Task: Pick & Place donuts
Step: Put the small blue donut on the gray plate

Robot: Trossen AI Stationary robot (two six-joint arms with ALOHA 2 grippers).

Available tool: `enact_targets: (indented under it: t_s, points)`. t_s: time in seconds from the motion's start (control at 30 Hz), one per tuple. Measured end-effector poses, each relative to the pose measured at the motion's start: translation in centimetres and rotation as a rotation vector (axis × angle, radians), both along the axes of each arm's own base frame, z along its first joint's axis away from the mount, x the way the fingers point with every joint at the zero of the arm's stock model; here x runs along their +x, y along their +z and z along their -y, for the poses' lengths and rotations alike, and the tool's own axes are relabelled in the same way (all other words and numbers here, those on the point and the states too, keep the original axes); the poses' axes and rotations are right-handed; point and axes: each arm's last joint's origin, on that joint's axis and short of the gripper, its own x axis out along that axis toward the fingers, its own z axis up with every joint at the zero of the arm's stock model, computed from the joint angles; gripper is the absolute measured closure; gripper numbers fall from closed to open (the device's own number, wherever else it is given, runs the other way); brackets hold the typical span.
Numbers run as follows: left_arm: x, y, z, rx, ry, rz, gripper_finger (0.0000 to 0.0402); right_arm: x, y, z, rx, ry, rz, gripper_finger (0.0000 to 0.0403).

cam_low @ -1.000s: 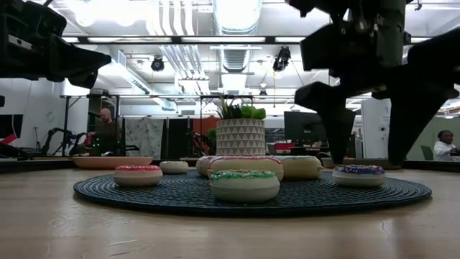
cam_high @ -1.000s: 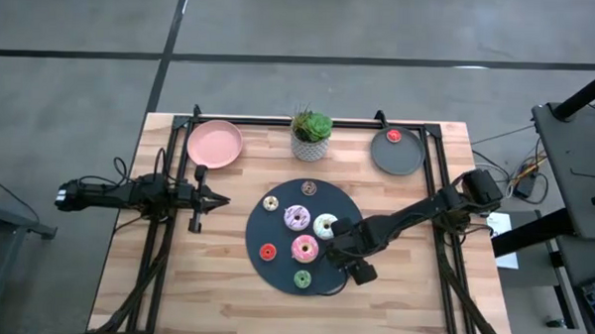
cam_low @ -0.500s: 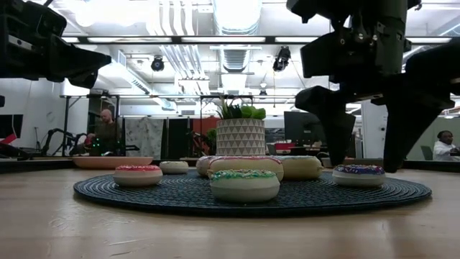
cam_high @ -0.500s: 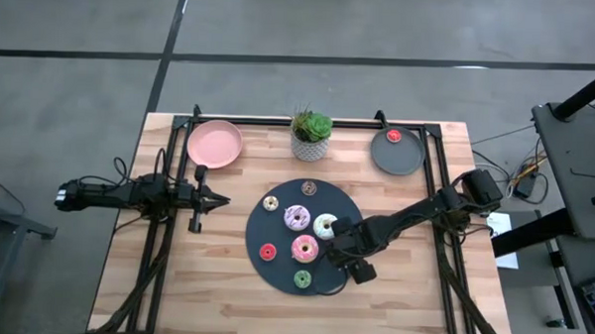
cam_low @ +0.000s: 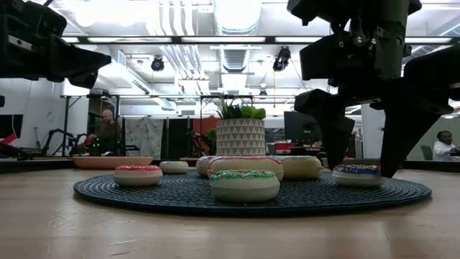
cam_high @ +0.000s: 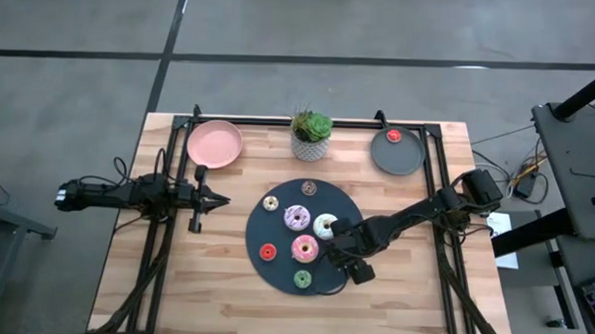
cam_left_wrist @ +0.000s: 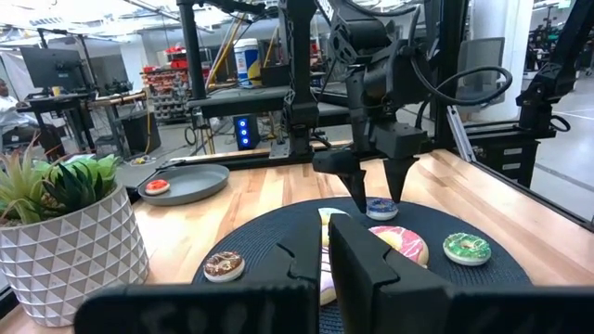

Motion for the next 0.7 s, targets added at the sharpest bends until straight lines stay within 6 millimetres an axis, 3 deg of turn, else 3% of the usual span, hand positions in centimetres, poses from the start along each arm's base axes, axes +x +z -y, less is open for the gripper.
enact_targets:
  t_s: [0.7]
  points:
    - [0.0,0.0,0.0,0.0,0.0,0.0,0.0402,-0.24,-0.73,0.1,0.006,0.0,0.016,0.0135]
